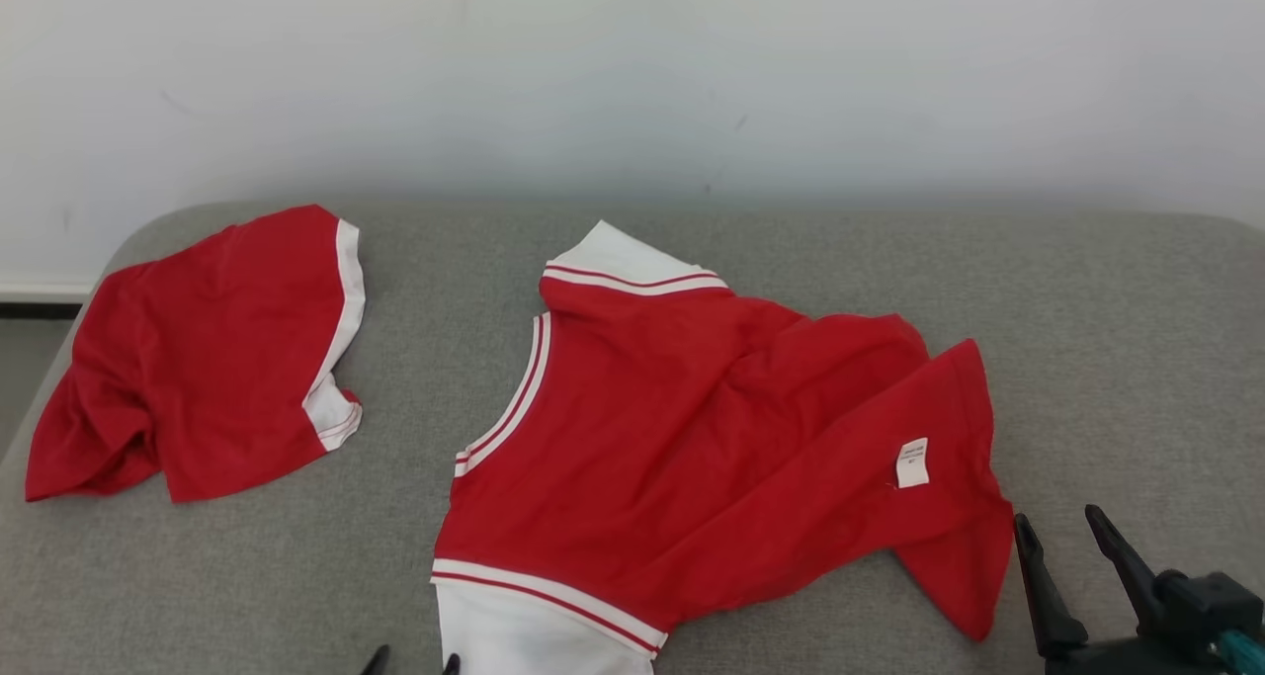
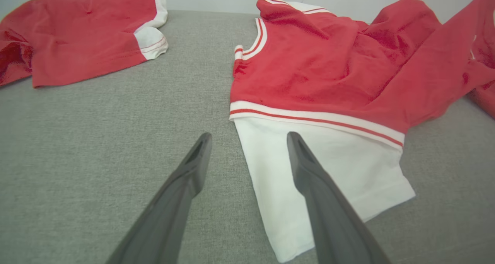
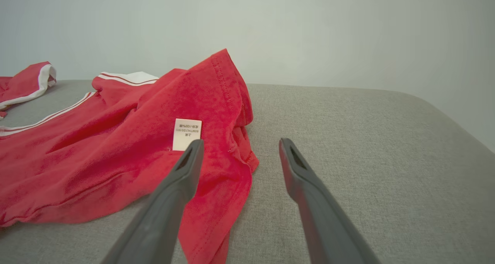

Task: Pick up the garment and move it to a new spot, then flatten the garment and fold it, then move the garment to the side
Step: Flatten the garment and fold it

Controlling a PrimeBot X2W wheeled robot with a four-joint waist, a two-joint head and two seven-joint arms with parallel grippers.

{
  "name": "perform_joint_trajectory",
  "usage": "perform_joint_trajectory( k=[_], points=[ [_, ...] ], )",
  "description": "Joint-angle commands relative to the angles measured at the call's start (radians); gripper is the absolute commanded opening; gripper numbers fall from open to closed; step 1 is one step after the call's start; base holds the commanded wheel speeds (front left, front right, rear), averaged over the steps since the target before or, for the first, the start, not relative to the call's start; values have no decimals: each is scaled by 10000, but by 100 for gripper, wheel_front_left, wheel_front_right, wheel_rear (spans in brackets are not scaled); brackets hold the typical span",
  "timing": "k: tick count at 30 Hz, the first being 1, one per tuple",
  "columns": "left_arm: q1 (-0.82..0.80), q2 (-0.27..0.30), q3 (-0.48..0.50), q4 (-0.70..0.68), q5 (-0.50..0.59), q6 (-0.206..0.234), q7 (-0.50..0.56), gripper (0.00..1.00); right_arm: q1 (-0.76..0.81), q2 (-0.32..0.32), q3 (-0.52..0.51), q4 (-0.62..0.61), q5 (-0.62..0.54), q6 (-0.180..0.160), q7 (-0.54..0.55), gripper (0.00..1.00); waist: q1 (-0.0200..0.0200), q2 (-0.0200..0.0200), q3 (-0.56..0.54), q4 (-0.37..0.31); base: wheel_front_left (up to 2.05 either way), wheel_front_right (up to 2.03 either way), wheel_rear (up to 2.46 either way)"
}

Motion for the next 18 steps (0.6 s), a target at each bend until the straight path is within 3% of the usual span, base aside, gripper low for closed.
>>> perform_joint_trajectory(
  k=[1, 12, 18],
  points=[
    [-171, 93, -151, 122, -149, 14, 24, 100, -239, -107, 97, 175, 75, -28, -7, 100, 0, 0, 239, 186, 0, 0, 0],
    [-1102, 349, -2149, 1772, -1536, 13, -88, 100, -2254, -782, 1390, 2379, 476, -28, -7, 100, 0, 0, 832, 625, 0, 0, 0],
    [-1465, 407, -2780, 2433, -2055, 14, -198, 100, -2820, -964, 2065, 3364, 858, -28, -8, 100, 0, 0, 899, 691, 0, 0, 0]
  ],
)
